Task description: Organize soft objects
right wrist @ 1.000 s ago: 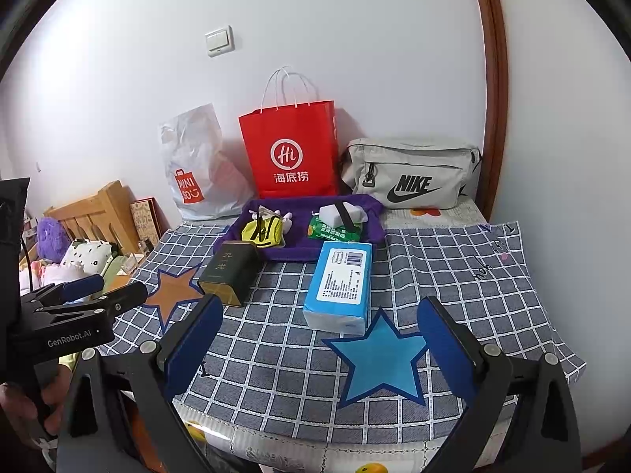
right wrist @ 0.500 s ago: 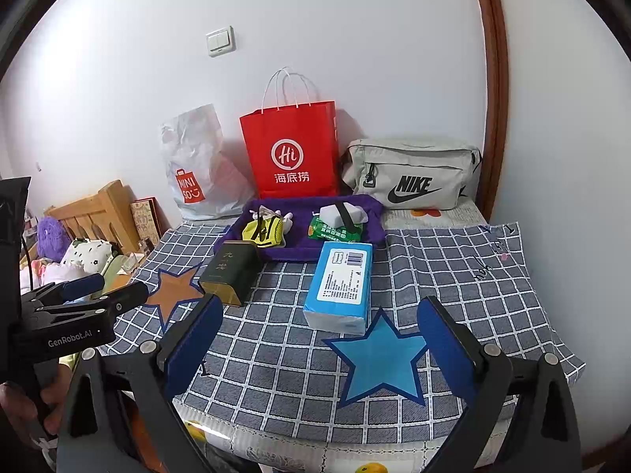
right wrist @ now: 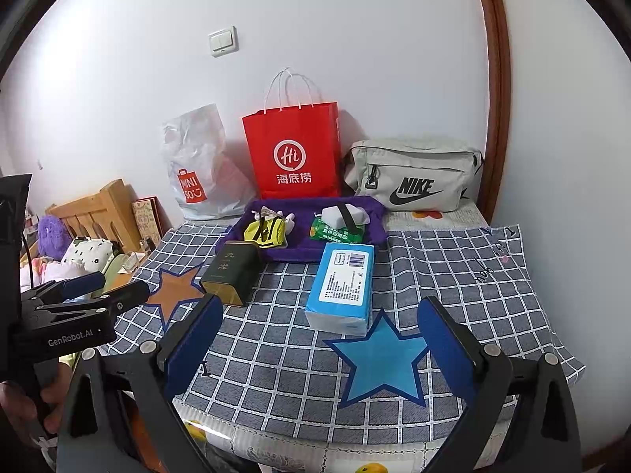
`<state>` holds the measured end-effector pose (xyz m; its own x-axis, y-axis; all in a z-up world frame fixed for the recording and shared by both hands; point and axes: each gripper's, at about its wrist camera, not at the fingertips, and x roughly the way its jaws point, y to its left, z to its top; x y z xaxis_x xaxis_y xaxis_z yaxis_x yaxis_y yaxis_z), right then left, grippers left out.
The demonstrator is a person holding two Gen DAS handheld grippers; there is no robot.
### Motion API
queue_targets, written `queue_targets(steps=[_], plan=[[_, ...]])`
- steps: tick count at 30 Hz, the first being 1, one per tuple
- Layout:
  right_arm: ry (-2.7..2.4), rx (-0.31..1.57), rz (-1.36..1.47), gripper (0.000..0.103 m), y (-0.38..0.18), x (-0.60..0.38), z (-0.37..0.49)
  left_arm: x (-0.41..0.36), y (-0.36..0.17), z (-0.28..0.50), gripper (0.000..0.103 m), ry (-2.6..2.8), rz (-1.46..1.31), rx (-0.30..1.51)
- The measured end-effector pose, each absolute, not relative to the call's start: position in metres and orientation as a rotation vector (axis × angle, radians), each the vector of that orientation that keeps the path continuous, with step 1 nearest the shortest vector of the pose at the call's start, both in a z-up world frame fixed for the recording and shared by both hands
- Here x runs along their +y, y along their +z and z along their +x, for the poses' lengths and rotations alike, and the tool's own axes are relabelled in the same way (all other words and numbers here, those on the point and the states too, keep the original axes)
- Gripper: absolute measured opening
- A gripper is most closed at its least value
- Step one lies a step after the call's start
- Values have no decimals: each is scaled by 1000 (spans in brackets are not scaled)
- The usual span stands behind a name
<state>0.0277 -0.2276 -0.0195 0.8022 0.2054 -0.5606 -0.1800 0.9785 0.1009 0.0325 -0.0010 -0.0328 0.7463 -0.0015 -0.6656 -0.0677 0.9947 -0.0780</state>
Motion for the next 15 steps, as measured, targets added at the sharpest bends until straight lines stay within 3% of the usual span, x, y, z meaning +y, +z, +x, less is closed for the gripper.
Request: queue_targets(steps=[12, 15], plan=[[213, 603, 42, 98, -20, -229, 29, 0, -28, 35, 89, 29, -92, 722], [215, 604, 39, 98, -20, -229, 31, 1, -28, 38, 95, 34, -88, 710]])
